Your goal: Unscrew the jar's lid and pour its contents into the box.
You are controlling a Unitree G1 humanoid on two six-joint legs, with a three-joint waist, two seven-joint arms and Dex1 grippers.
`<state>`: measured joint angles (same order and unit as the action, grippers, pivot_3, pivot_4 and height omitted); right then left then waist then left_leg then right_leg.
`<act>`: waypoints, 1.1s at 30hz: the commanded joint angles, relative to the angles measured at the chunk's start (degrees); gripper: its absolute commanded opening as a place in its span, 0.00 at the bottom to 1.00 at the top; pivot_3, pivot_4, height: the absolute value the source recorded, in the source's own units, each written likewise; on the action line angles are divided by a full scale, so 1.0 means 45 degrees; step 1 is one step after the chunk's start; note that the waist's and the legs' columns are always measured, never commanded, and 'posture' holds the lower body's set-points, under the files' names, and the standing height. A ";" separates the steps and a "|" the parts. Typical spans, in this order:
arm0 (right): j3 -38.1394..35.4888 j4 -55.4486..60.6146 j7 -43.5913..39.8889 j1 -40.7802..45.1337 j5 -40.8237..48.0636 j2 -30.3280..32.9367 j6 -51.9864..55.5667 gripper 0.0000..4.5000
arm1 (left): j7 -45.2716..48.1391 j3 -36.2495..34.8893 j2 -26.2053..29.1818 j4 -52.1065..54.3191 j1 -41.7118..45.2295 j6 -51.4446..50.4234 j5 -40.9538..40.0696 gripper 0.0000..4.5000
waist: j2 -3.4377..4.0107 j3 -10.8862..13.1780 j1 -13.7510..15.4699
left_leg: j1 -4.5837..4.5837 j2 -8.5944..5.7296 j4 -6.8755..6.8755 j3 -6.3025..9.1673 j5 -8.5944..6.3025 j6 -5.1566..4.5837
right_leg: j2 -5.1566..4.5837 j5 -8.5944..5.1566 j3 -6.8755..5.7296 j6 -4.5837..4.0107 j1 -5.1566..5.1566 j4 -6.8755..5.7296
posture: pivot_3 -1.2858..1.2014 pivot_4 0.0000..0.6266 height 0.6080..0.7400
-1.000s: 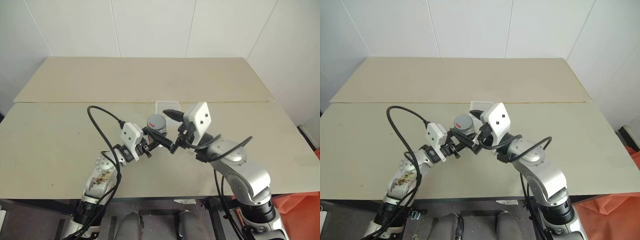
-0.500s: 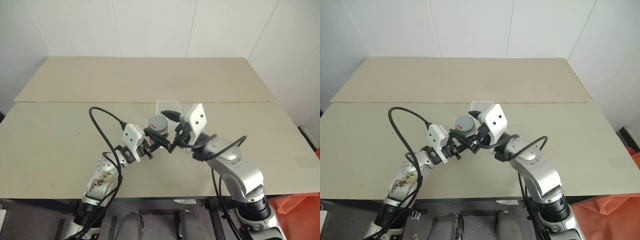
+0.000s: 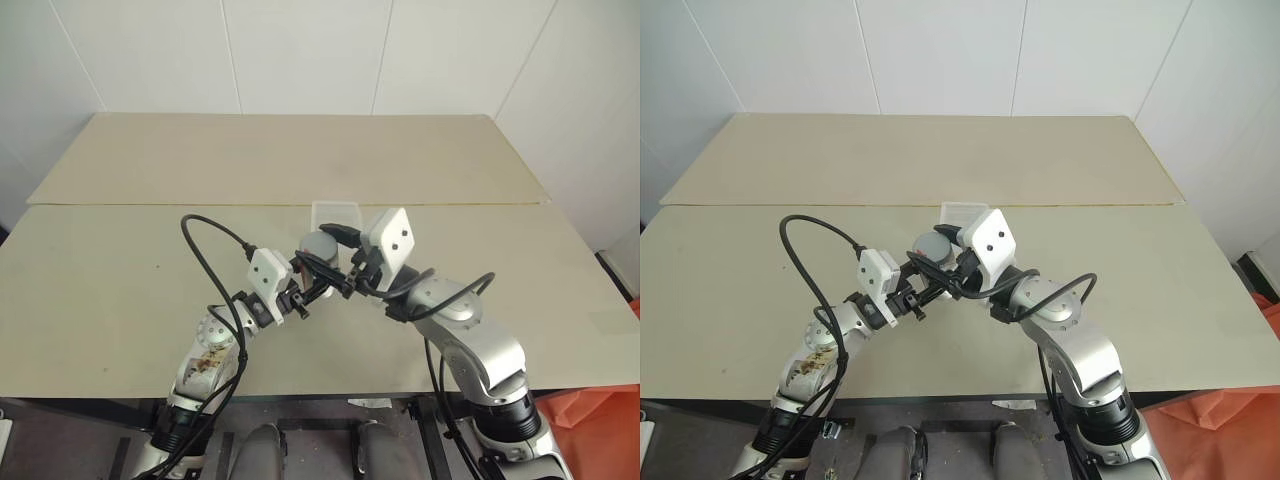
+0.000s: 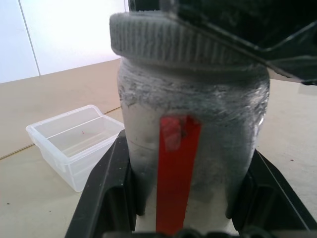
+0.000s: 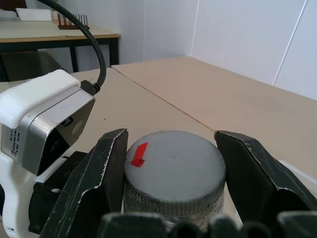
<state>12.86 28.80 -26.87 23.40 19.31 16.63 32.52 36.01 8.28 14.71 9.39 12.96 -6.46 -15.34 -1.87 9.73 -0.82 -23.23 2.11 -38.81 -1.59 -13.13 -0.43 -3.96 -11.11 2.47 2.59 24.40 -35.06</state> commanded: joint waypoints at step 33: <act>0.3086 -1.1740 -1.4584 0.8257 0.4890 0.3834 -0.5867 0.77 | 0.2343 0.0426 0.1229 0.2910 -0.0390 -0.1416 -0.2103 0.43 | 0.0013 0.0011 0.0007 | -0.0004 0.0123 0.0014 -0.0020 -0.0002 0.0001 | 0.0121 0.0030 0.0003 -0.0119 0.0035 0.0005 | 0.52 0.24 1.00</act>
<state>27.85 -23.14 -89.89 58.94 39.91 32.12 7.29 45.60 9.90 20.90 18.57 11.04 -14.01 -22.90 -1.81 9.78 -0.79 -23.25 2.67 -38.74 -1.68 -13.14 -0.43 -3.42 -10.97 2.49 2.05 24.57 -35.05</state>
